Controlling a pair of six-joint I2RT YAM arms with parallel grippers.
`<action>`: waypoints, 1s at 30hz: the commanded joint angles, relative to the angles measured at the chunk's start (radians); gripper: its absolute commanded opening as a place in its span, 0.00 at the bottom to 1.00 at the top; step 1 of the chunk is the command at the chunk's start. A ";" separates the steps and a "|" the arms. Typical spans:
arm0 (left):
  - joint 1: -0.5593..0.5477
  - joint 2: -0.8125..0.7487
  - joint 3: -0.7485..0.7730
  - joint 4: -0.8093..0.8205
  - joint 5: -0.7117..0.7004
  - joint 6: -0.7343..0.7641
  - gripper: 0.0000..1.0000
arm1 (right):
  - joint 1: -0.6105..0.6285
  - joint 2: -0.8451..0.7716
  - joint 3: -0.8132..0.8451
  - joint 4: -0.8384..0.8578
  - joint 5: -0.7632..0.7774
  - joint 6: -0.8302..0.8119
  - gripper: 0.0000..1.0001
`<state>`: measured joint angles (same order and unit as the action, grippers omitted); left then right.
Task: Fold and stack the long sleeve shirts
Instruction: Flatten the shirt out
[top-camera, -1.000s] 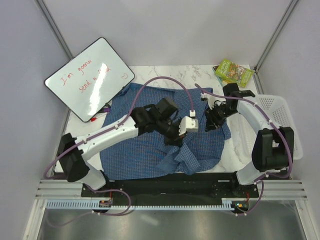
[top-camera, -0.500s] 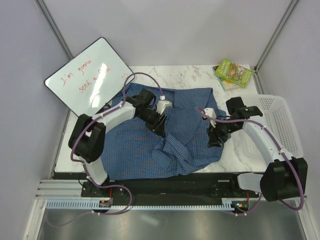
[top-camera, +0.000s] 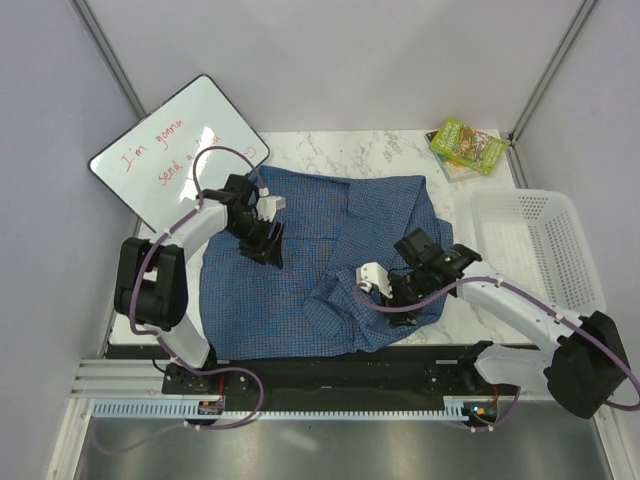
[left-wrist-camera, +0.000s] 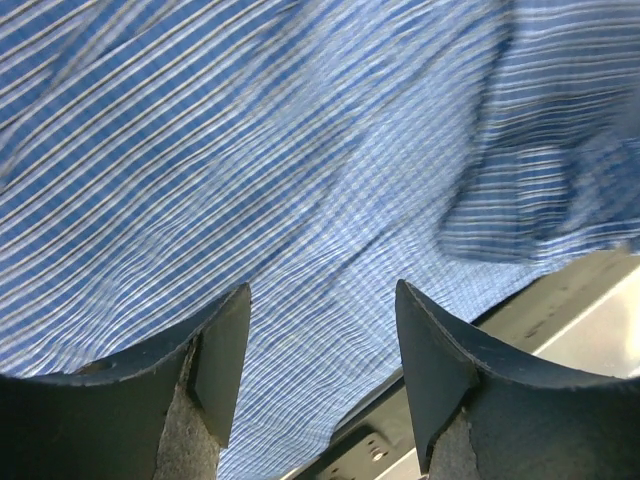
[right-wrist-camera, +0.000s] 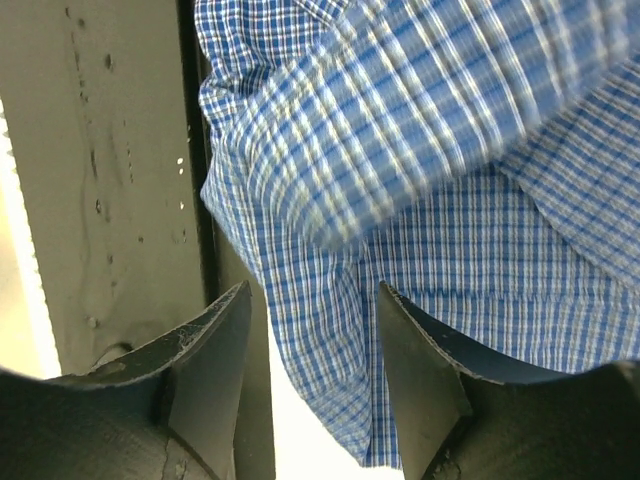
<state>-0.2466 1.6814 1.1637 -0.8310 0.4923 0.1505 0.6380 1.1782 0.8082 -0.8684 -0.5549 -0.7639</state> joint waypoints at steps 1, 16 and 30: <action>0.050 -0.017 -0.010 -0.074 -0.118 0.070 0.67 | 0.055 0.064 -0.024 0.095 0.041 0.040 0.61; 0.167 0.156 0.020 -0.020 -0.268 0.133 0.42 | 0.074 0.022 -0.122 -0.033 0.236 -0.172 0.00; 0.141 -0.133 0.060 -0.016 0.236 0.328 0.65 | -0.165 -0.151 0.109 -0.270 0.078 -0.230 0.70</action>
<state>-0.0704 1.7409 1.1770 -0.8742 0.4545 0.3504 0.6025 1.0348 0.7685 -1.0821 -0.3508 -0.9852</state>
